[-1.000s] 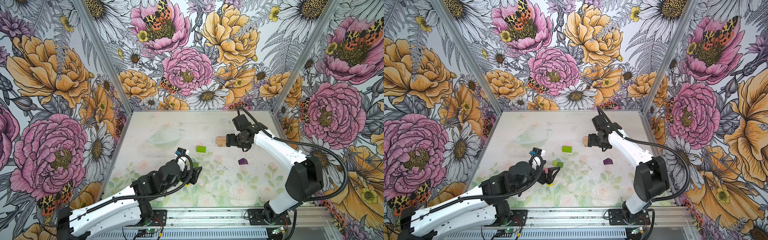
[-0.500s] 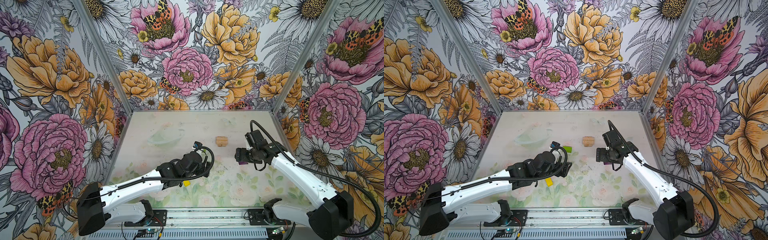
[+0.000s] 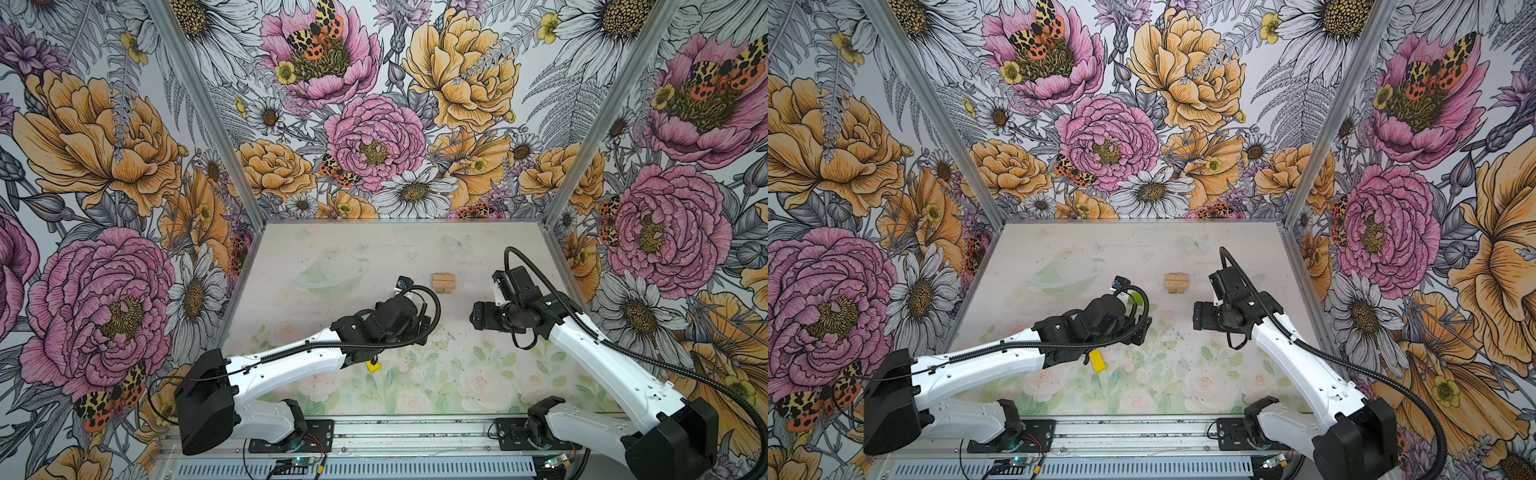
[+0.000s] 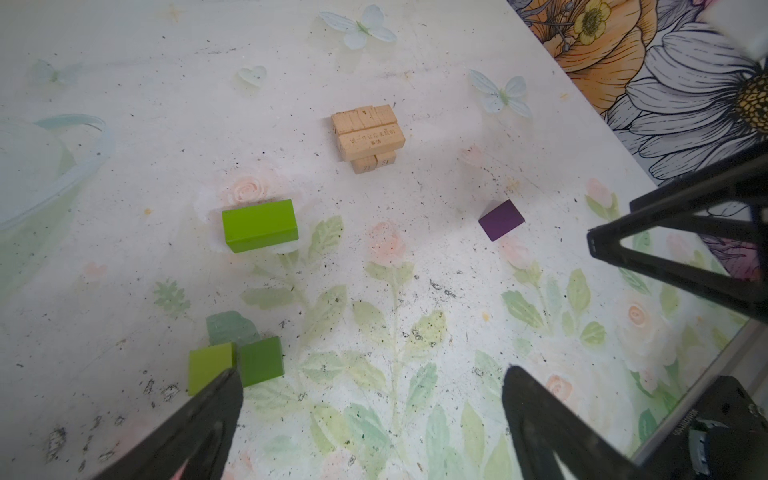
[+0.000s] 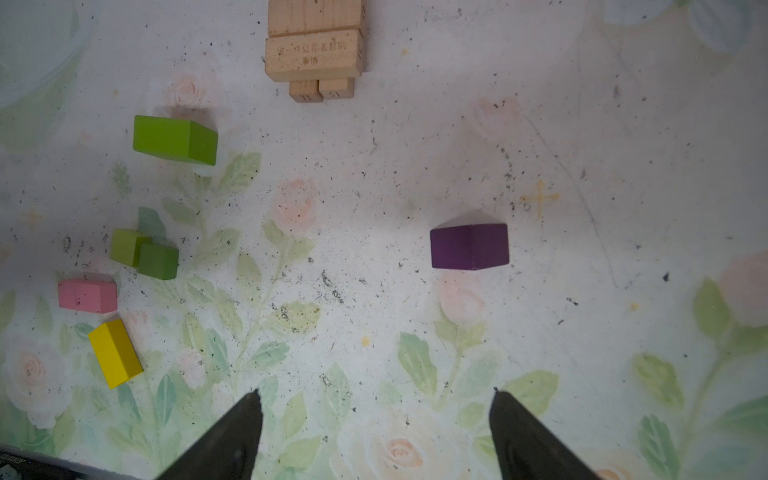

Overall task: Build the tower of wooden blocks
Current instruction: 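Open the right gripper and raise it away from the stack, then move the right gripper toward the yellow bar near the pink bar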

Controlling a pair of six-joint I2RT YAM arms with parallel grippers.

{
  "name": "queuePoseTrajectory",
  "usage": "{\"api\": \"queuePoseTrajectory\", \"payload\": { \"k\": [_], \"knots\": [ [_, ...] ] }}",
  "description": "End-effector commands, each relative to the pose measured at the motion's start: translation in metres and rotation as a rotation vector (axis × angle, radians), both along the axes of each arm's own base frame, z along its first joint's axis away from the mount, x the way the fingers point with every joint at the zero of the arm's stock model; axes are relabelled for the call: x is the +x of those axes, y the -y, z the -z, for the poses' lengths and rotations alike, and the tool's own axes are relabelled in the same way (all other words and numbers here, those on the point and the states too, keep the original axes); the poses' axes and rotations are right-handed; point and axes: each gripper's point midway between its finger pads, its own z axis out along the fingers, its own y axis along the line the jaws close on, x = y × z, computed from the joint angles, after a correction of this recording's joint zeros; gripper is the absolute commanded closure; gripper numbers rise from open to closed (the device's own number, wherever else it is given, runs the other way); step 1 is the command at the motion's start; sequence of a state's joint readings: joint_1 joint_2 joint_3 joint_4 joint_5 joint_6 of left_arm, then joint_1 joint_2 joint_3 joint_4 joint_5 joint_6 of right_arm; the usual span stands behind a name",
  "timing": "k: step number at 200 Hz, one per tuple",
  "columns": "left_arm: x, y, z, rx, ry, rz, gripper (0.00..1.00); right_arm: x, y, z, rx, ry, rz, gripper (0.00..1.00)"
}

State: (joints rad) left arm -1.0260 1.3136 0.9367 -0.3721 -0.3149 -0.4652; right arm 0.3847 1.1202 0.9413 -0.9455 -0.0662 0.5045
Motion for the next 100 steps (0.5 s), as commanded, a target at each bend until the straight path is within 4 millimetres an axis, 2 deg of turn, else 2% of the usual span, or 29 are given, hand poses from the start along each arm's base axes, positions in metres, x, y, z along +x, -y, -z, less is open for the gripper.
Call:
{"api": "queuePoseTrajectory", "payload": {
  "k": [1, 27, 51, 75, 100],
  "knots": [
    [0.011, 0.003, -0.022, -0.034, 0.052, -0.003, 0.01, -0.003, -0.002, 0.002, 0.018, -0.003, -0.007, 0.12],
    [0.005, -0.010, -0.023, -0.045, 0.057, -0.011, 0.01, 0.000, 0.002, 0.004, -0.005, -0.004, 0.021, 0.13],
    [-0.006, -0.034, -0.017, -0.064, 0.052, -0.042, 0.01, 0.009, 0.002, 0.010, -0.054, -0.019, 0.029, 0.14],
    [-0.017, -0.064, -0.014, -0.107, 0.050, -0.105, 0.01, 0.025, -0.012, 0.007, -0.065, -0.031, 0.010, 0.15],
    [-0.029, -0.094, -0.011, -0.173, 0.055, -0.179, 0.01, 0.050, -0.034, -0.001, -0.089, -0.014, -0.023, 0.15]
  ]
}}
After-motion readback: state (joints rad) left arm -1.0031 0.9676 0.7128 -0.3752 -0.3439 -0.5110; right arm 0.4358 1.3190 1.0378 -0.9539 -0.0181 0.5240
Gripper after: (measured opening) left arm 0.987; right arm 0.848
